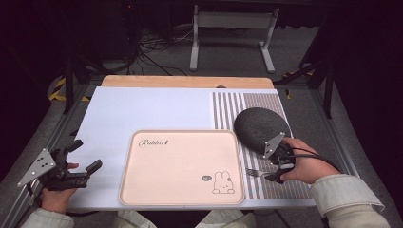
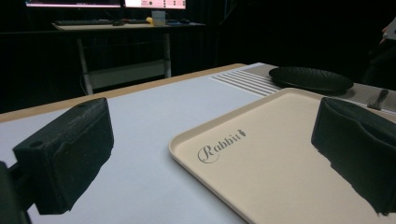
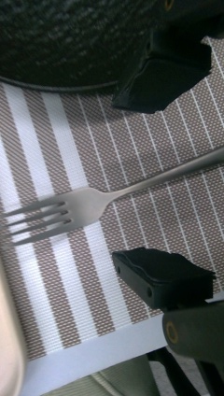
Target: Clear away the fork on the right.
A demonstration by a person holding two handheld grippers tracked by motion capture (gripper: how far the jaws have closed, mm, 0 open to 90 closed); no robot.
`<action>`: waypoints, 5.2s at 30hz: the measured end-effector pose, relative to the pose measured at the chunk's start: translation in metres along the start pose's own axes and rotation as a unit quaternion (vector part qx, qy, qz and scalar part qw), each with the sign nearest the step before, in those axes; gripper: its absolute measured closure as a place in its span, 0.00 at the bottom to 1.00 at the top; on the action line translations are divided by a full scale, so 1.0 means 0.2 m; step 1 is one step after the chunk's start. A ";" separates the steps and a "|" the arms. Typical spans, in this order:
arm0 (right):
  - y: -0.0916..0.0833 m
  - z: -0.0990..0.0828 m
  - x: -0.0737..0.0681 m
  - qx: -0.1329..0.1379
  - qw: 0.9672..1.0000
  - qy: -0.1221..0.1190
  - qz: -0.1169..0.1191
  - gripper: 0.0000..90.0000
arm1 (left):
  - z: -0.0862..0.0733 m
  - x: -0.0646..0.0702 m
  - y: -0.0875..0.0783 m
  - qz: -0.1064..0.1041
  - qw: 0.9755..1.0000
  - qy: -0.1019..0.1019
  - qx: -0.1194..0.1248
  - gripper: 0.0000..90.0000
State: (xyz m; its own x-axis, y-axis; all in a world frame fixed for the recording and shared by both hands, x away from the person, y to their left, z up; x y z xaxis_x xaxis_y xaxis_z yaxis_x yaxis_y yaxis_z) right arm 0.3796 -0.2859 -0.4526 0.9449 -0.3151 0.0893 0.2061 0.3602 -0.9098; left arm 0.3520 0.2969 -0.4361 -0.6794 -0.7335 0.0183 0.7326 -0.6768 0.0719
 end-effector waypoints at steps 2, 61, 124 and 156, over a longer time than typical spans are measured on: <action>0.01 -0.01 0.00 -0.005 1.000 -0.005 0.005 0.27 | 0.00 0.00 0.00 0.000 1.000 0.000 0.000 0.00; 0.08 -0.08 0.04 -0.068 0.988 -0.112 0.078 0.96 | -0.01 0.00 0.01 -0.004 1.000 -0.004 0.000 0.00; -0.30 0.34 -0.03 0.222 0.974 0.029 -0.025 0.96 | 0.00 0.00 0.00 -0.005 1.000 -0.004 0.002 0.00; -0.21 0.67 -0.11 0.212 0.923 0.306 -0.096 0.96 | 0.00 0.00 0.00 -0.008 1.000 -0.004 0.004 0.00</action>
State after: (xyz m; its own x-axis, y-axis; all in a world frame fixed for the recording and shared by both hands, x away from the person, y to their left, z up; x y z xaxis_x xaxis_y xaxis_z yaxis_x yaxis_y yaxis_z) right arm 0.3839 -0.1765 -0.3632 0.5861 -0.7994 -0.1323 0.5578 0.5165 -0.6496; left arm 0.3512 0.2964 -0.4356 -0.6920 -0.7215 0.0254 0.7208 -0.6884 0.0809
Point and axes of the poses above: each handheld gripper's, and its own axes: y roughly forward along the jaws, z roughly out of its top, x roughly to its right, the point moved 6 cm from there along y, roughly forward along the jaws, and after that the axes turned 11 degrees about x, right-handed, at the moved point
